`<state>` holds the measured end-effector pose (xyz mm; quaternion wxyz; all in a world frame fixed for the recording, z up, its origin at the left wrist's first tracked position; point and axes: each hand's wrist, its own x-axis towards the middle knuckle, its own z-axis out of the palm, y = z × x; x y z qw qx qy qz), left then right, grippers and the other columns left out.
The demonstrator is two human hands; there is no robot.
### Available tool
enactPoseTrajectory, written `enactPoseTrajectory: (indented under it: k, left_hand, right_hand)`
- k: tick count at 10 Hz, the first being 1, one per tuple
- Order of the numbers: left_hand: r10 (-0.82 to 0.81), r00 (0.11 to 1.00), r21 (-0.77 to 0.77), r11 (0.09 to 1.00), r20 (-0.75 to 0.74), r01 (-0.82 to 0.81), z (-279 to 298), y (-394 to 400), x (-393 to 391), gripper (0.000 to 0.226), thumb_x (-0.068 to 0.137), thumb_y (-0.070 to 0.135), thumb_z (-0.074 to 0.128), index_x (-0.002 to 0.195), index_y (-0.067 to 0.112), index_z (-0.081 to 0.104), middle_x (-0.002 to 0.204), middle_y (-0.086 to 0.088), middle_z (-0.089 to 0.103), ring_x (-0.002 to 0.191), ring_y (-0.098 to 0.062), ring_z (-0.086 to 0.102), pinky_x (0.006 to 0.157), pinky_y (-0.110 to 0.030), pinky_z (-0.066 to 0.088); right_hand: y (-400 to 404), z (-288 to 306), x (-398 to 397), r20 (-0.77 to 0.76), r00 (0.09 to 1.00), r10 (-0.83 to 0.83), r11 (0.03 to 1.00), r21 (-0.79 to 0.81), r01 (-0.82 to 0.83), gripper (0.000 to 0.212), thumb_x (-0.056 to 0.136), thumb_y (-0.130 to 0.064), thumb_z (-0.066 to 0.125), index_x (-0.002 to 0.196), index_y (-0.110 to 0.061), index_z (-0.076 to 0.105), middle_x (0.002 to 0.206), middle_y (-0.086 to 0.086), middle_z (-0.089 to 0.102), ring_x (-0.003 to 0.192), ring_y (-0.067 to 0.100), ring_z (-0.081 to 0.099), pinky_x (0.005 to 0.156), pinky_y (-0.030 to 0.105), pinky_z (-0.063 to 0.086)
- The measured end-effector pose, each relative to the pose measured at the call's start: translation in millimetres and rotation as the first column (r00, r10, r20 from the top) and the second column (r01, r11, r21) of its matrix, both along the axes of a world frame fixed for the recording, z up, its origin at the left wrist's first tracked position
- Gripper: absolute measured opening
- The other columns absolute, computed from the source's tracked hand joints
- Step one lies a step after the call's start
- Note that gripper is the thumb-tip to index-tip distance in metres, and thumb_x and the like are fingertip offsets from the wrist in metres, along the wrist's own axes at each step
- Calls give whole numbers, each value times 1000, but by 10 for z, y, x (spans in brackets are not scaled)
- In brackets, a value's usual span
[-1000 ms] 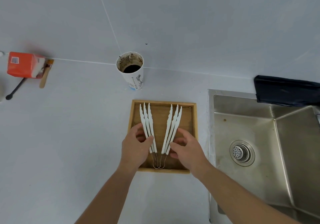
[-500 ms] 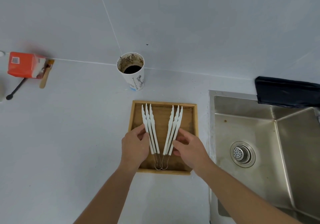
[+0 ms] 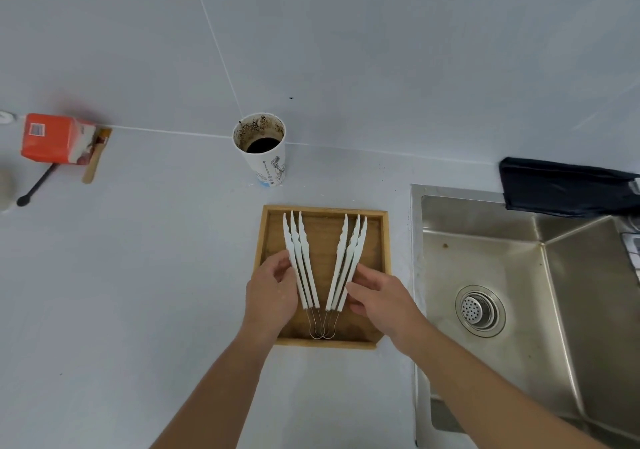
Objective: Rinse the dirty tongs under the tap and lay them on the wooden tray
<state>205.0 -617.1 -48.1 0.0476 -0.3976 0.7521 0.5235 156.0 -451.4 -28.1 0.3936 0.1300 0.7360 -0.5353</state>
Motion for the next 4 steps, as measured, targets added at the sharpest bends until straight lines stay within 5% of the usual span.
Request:
enactPoseTrajectory:
  k: [2,4]
  left_hand:
    - [33,999,86,996,-37,-29,49,20,78,37,103,11,47,137,22,58,113,10,66,91,4,61,70,-10,45]
    - [79,997,135,988,-22,-76,163,54,246,37,102,16,52,137,24,56,128,5,64,115,-11,60,104,-35,49]
  right_hand:
    - [100,29,38,35,999,-22,1000,-4,23,45,99,-15,59,143,-23,55,120,-13,67,115,9,62,102,32,53]
    - [258,129,15,115,978,-176,975,-113,189,47,98,-21,64,143,-15,54,126,1,67,112,18,66,98,35,55]
